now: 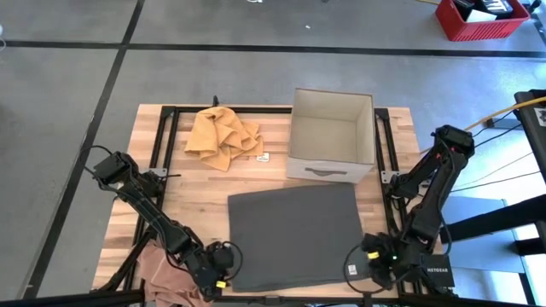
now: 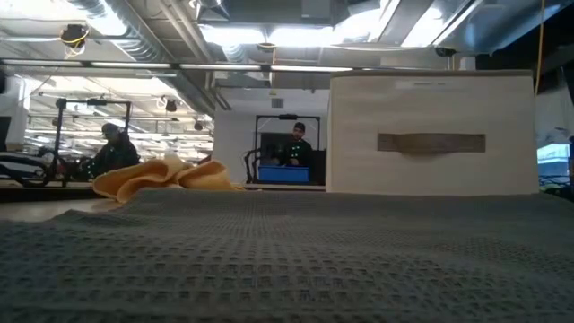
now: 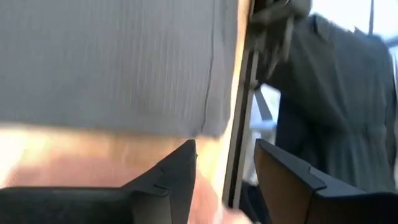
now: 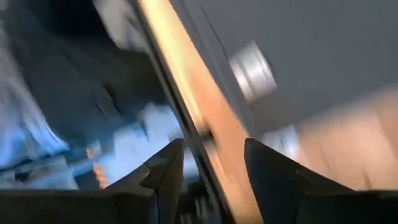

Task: Fold towel
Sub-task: Fold the gray towel

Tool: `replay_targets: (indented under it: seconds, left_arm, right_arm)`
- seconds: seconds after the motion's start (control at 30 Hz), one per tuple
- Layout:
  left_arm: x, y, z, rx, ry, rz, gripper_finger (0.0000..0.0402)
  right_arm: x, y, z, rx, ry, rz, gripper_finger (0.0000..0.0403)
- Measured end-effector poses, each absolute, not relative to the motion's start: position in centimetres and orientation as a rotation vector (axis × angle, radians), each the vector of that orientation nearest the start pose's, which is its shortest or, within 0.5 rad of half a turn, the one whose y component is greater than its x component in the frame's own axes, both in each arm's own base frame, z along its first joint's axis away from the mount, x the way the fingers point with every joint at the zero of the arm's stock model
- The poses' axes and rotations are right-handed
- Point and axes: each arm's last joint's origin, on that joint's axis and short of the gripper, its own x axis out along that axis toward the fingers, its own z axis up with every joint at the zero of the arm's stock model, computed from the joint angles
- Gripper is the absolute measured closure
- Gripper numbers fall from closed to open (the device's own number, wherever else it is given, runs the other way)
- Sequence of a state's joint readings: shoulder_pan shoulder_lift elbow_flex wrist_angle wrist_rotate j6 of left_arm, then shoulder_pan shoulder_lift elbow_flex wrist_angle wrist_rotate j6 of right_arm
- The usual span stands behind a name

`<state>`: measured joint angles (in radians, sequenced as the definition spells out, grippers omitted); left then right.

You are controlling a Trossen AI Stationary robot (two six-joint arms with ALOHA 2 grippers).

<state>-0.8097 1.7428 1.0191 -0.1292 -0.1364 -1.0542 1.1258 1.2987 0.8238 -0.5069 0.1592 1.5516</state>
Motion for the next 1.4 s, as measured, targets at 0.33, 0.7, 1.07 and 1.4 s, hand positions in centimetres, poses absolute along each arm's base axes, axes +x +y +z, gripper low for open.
replay_targets:
  seconds: [0.33, 0.7, 1.07, 1.4]
  left_arm:
    - [26.6, -23.0, 15.4, -0.375, 0.942, -0.026, 0.0265]
    - [26.5, -18.7, 13.4, -0.255, 1.252, 0.163, 0.0266]
    - [27.9, -20.4, 18.2, -0.286, 1.110, 0.037, 0.0266]
    - [26.7, -22.3, 13.5, -0.230, 1.204, 0.028, 0.0266]
  right_arm:
    - [18.2, 21.0, 18.6, 0.089, 0.778, -0.008, 0.0233]
    - [22.7, 17.9, 13.0, 0.118, 1.121, -0.054, 0.0233]
    - [22.5, 18.1, 15.1, 0.223, 1.164, 0.022, 0.0233]
    - [21.2, 20.1, 13.5, 0.164, 1.072, 0.041, 0.0233]
